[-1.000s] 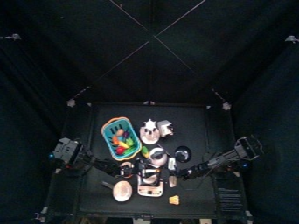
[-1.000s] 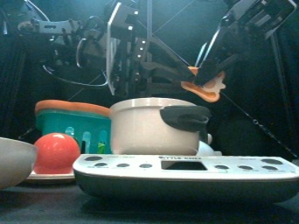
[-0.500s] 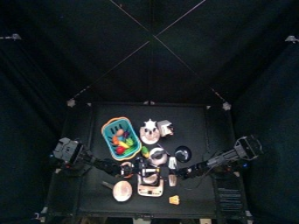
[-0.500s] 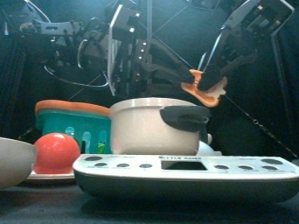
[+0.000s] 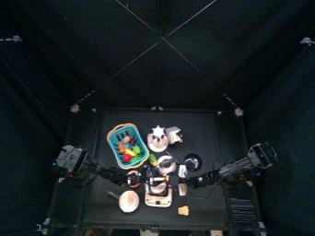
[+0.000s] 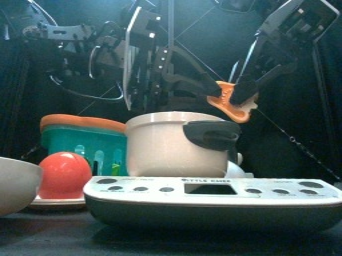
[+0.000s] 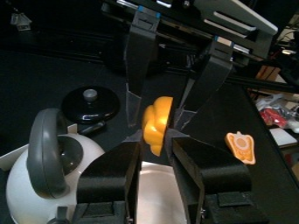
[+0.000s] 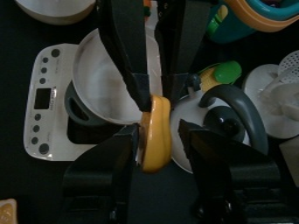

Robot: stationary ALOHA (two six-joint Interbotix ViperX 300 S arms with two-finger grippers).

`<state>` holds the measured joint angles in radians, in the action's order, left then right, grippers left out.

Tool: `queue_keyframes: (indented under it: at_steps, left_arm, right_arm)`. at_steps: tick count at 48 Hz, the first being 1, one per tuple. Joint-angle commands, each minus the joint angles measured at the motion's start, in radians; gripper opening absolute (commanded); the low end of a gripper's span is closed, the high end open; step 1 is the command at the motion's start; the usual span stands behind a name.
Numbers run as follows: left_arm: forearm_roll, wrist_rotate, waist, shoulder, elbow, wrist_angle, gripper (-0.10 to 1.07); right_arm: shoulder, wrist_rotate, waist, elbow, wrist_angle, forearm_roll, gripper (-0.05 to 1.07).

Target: Place squash half into pot

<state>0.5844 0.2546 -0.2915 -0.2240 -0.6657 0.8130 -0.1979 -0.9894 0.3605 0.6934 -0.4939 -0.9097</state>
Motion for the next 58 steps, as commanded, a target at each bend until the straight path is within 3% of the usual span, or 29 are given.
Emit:
queue_keyframes:
  at_steps: [1,13,23,37,46,58]
  left_arm:
    - [0.003,0.002,0.000,0.037,-0.003,0.008,0.67]
    - [0.020,0.000,-0.017,0.123,-0.077,0.008,0.67]
    - [0.049,0.002,-0.063,0.167,-0.158,-0.014,0.67]
    - [0.044,0.000,-0.063,0.150,-0.140,-0.109,0.70]
    - [0.051,0.000,-0.063,0.152,-0.137,-0.114,0.82]
    - [0.052,0.000,-0.061,0.152,-0.132,-0.110,0.88]
  right_arm:
    - [-0.044,0.000,0.018,-0.003,0.003,-0.005,0.79]
    - [-0.115,-0.011,0.057,0.052,-0.002,0.005,0.79]
    - [-0.124,-0.009,0.057,0.114,0.006,0.089,0.79]
    - [-0.095,-0.009,0.051,0.126,0.009,0.144,0.79]
    - [-0.078,-0.009,0.049,0.123,0.008,0.153,0.79]
    - [-0.075,0.000,0.064,0.138,-0.011,0.293,0.78]
